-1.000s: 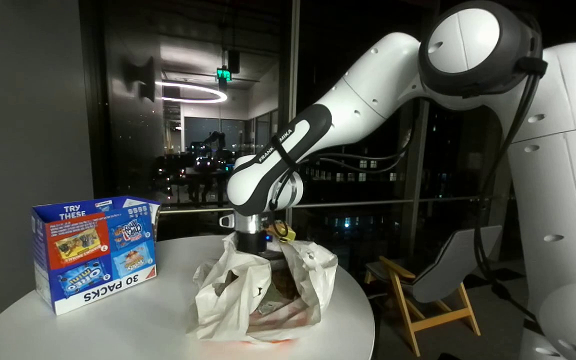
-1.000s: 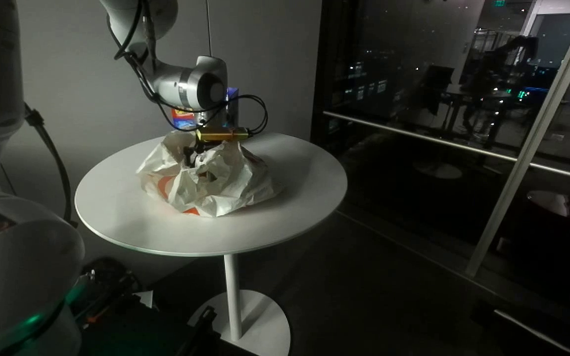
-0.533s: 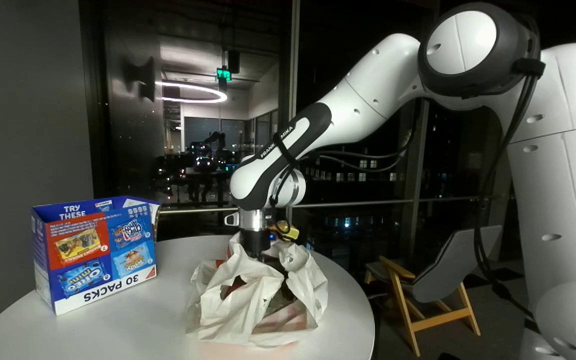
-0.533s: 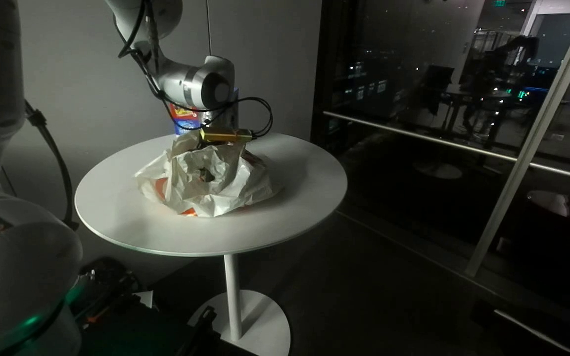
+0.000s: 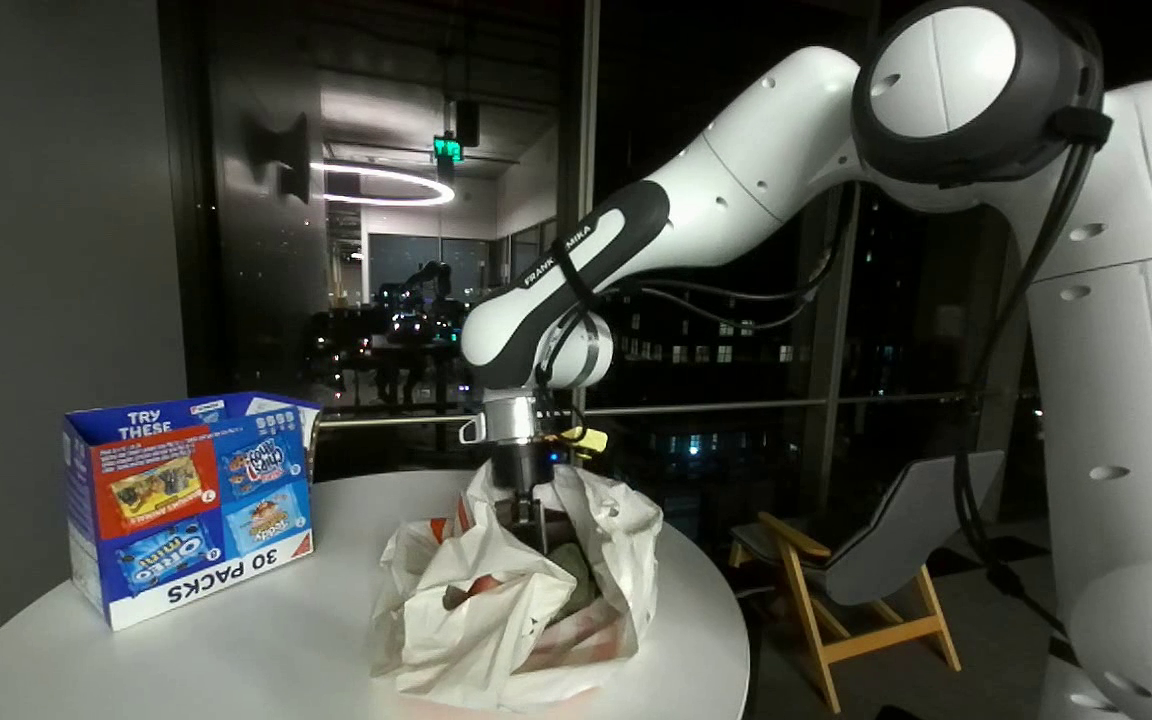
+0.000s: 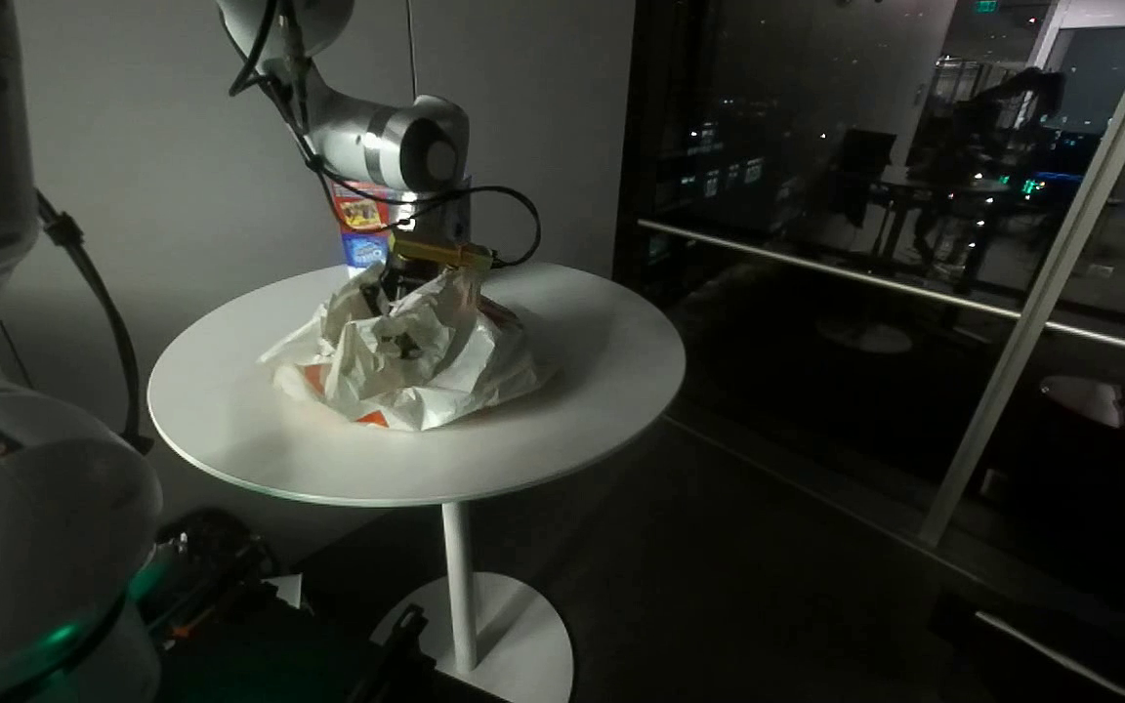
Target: Remove the contents from the plastic bag and put them on the table.
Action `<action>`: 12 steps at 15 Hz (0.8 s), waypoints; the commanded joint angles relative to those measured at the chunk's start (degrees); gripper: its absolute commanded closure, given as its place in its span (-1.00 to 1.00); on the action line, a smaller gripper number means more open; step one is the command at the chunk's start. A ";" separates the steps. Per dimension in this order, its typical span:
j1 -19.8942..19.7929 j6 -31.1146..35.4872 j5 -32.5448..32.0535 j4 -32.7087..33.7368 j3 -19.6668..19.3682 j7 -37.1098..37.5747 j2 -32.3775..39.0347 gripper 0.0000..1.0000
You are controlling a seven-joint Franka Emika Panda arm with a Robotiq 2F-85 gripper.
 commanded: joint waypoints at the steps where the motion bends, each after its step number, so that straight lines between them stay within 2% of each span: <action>1: 0.50 -9.45 0.02 -0.74 -0.65 3.71 -6.98 0.93; 5: 1.31 -14.26 -0.20 -3.34 -0.88 4.37 -16.23 0.93; 12: 6.02 -5.84 -6.04 -12.09 -0.23 4.57 -33.98 0.93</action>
